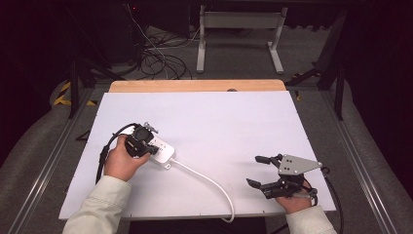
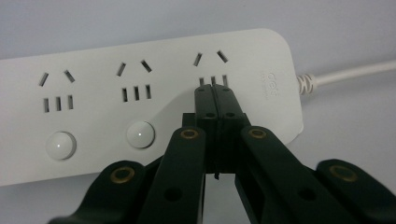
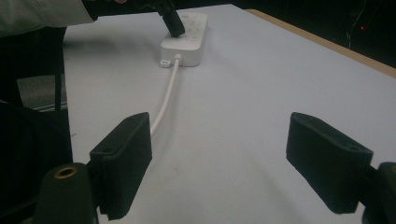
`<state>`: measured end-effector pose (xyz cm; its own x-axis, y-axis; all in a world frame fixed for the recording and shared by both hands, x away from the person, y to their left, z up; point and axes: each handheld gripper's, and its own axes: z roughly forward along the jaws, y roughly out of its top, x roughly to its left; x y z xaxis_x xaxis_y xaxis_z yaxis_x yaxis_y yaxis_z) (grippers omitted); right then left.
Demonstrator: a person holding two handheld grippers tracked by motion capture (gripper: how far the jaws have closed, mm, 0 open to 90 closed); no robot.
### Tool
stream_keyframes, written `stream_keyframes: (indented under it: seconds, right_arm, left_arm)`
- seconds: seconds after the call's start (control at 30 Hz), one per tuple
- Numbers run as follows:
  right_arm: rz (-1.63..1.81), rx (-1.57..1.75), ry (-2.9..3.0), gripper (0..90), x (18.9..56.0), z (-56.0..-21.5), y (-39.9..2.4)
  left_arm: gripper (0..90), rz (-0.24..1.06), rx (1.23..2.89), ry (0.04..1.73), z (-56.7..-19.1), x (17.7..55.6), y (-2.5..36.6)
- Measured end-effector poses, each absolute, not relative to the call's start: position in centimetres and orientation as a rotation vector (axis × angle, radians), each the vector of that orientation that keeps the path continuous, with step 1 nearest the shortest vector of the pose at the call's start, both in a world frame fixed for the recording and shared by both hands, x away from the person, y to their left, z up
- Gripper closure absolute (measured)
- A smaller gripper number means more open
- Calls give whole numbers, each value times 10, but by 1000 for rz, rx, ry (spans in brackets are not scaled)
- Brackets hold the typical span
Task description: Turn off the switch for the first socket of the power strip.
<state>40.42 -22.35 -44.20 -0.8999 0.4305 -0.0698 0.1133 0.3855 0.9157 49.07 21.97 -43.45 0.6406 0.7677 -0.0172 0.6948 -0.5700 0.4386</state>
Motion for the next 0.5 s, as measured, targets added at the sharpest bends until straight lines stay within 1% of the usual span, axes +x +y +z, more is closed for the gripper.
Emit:
stream_keyframes:
  seconds: [0.07, 0.1, 0.2, 0.23, 0.33, 0.37, 0.43, 0.47, 0.5]
  right_arm:
    - [1520, 477, 2352, 229, 404, -442, -223]
    - [1519, 478, 2352, 229, 404, -442, -223]
    - [1516, 480, 2352, 229, 404, -442, -223]
    - [1518, 480, 2352, 229, 404, -442, -223]
    - [1518, 477, 2350, 229, 404, -442, -224]
    - [1519, 477, 2348, 229, 404, -442, -224]
    - [1521, 478, 2347, 229, 404, -442, -225]
    - [1521, 478, 2347, 229, 404, -442, -225]
    - [1524, 481, 2348, 229, 405, -442, -225]
  left_arm:
    - [900, 217, 2446, 1154, -436, 491, 220]
    - [900, 157, 2424, 1132, -437, 491, 221]
    - [900, 188, 2427, 1140, -437, 490, 218]
    - [900, 239, 2440, 1141, -437, 489, 214]
    - [900, 228, 2422, 1144, -437, 488, 216]
    - [900, 232, 2380, 1132, -435, 487, 220]
    - [900, 284, 2367, 1122, -425, 483, 219]
    - [900, 284, 2367, 1122, -425, 483, 219]
    - [900, 306, 2351, 1098, -416, 479, 218]
